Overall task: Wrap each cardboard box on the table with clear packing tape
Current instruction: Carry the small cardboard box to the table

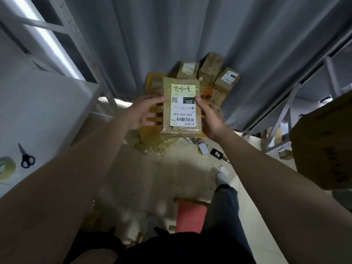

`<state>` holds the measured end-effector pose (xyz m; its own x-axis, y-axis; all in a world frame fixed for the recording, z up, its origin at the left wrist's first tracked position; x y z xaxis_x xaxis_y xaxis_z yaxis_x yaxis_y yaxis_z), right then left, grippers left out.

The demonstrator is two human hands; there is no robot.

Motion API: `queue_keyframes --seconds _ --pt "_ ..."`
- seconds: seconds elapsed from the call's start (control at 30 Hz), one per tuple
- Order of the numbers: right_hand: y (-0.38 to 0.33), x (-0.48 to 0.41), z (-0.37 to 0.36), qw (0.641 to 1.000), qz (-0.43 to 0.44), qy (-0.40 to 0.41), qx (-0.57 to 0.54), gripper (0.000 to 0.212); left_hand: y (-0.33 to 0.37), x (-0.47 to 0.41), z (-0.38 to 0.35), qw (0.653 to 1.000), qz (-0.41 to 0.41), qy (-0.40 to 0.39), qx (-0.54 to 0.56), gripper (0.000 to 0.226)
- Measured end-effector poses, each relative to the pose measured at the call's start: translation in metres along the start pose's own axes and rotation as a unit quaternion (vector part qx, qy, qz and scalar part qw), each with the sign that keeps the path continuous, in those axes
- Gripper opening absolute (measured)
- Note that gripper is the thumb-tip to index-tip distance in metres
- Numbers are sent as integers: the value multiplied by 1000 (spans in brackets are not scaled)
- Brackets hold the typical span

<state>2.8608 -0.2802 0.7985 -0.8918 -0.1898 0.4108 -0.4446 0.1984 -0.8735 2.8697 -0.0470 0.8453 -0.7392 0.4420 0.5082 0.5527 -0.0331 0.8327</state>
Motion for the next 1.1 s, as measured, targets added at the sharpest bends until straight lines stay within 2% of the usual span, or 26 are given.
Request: queue_keyframes --seconds 0.13,0.37,0.57,0.67,0.73,0.83,1.0,1.1 --pt "-5 -52 34 1000 -24 -15 -4 93 8 -60 3 1000 27 11 -3 59" --pt "-16 -166 103 995 -77 -62 2 70 26 -185 5 998 51 46 -7 44" --pt "14 -255 146 995 -94 -43 -8 51 -2 -285 34 996 68 60 7 46" --pt "46 -298 164 999 -51 9 -14 57 -31 -339 62 996 83 32 15 52" --pt "74 -332 173 999 -10 39 -27 54 -52 -378 86 997 70 22 16 46" --pt "108 -376 177 996 50 45 -54 26 -81 -433 117 999 34 17 29 44" --pt "137 -410 172 984 170 35 -37 25 -114 -476 148 997 -49 -54 3 93" --pt "152 -416 174 971 234 22 -45 29 -126 -477 151 989 -107 -93 -44 95"
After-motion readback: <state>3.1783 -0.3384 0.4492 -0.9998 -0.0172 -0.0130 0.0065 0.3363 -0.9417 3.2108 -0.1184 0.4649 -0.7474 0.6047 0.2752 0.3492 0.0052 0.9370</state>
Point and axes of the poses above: each hand's wrist, its own x-axis away from the middle knuckle, its own z-axis out of the back of the hand, y = z × x, the point moved 5 cm from there along -x, towards the middle knuckle, and after that the axes turned 12 degrees about -y, right-handed, at the moved point
